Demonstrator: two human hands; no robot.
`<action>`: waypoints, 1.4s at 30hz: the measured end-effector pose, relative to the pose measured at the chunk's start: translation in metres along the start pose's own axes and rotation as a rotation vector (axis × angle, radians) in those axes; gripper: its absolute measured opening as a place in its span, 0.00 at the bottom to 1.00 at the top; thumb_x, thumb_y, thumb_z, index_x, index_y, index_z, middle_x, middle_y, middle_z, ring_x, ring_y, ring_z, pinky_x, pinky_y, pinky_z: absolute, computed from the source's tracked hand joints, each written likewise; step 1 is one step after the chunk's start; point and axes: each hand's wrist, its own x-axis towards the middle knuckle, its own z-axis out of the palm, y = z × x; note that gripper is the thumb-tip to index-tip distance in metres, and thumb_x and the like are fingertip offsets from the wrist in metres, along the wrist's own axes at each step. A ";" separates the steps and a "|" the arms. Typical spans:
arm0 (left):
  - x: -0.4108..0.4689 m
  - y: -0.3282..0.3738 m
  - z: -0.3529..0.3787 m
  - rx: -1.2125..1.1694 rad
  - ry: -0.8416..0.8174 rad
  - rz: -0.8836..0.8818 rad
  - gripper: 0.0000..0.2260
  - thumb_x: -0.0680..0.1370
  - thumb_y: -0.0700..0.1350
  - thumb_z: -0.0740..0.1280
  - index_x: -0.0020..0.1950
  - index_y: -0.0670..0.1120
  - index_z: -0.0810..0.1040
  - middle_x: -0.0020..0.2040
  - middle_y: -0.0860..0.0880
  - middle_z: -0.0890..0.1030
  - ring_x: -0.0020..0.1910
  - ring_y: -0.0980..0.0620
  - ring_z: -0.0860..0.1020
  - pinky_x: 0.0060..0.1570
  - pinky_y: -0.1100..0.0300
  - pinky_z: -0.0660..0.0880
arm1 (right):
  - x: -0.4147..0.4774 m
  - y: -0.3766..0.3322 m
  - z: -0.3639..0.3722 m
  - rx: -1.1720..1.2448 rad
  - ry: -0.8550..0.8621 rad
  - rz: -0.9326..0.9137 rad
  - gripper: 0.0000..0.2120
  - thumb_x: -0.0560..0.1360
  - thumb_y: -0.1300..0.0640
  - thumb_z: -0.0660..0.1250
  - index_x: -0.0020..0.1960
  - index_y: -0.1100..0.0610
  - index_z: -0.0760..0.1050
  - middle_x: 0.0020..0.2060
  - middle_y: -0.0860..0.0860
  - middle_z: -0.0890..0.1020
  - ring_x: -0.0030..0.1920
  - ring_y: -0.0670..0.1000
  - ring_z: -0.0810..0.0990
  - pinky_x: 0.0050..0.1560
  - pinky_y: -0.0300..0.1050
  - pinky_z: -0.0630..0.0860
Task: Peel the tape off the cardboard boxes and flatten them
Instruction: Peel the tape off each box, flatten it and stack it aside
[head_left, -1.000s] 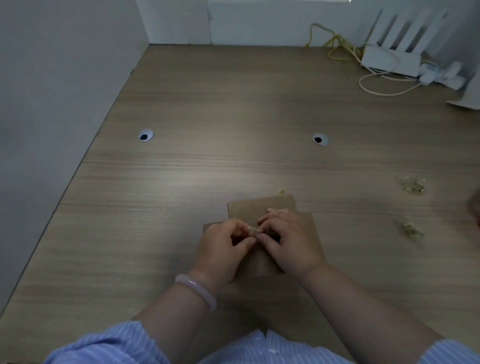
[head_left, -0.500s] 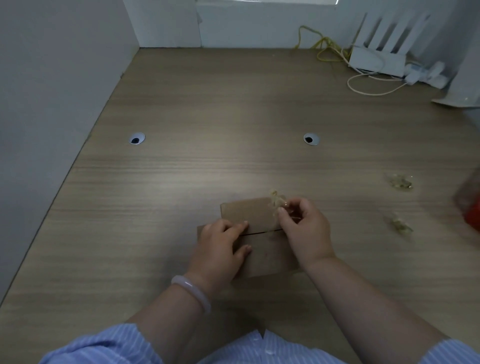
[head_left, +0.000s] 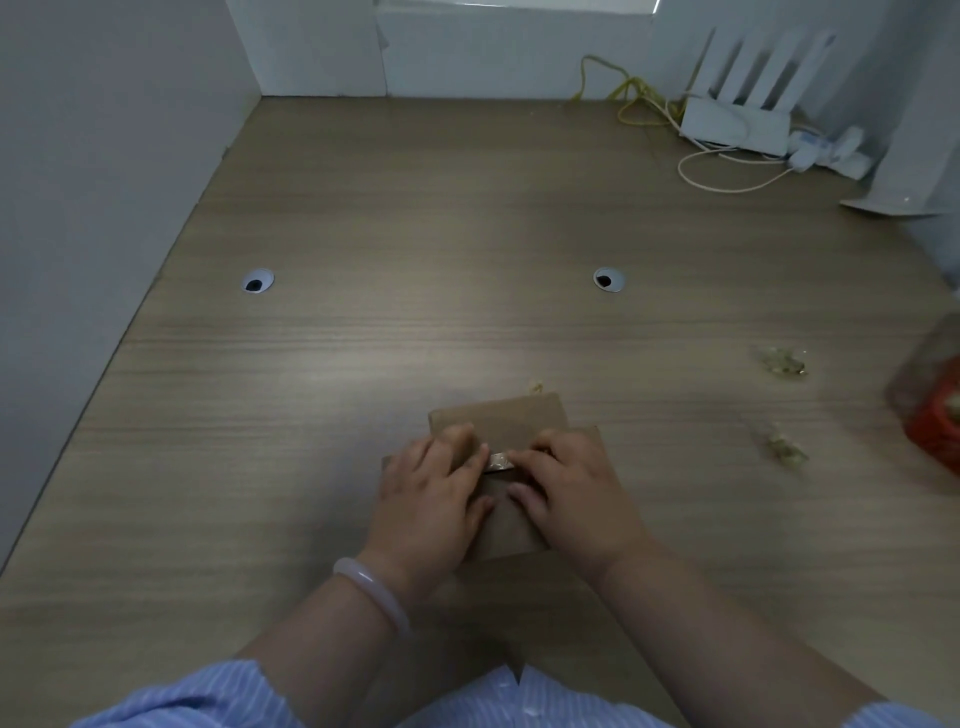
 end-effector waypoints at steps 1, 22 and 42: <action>0.000 0.000 0.001 0.022 -0.003 0.033 0.23 0.72 0.59 0.58 0.61 0.51 0.79 0.62 0.50 0.77 0.55 0.46 0.73 0.55 0.52 0.69 | 0.004 0.000 0.000 0.001 -0.003 0.006 0.11 0.68 0.48 0.65 0.45 0.53 0.80 0.43 0.52 0.78 0.46 0.55 0.77 0.50 0.45 0.68; 0.004 0.000 -0.003 0.074 -0.124 0.041 0.23 0.73 0.58 0.57 0.62 0.50 0.79 0.63 0.51 0.78 0.55 0.44 0.75 0.54 0.49 0.76 | 0.012 0.046 -0.029 0.240 0.118 0.302 0.06 0.70 0.62 0.69 0.45 0.57 0.82 0.48 0.54 0.84 0.49 0.57 0.81 0.51 0.41 0.72; -0.002 0.013 0.003 0.099 -0.144 -0.001 0.25 0.75 0.59 0.57 0.68 0.50 0.75 0.66 0.46 0.75 0.61 0.42 0.73 0.62 0.48 0.72 | 0.004 0.048 -0.023 0.806 0.112 0.833 0.10 0.75 0.64 0.68 0.41 0.50 0.75 0.37 0.52 0.81 0.34 0.49 0.81 0.42 0.49 0.80</action>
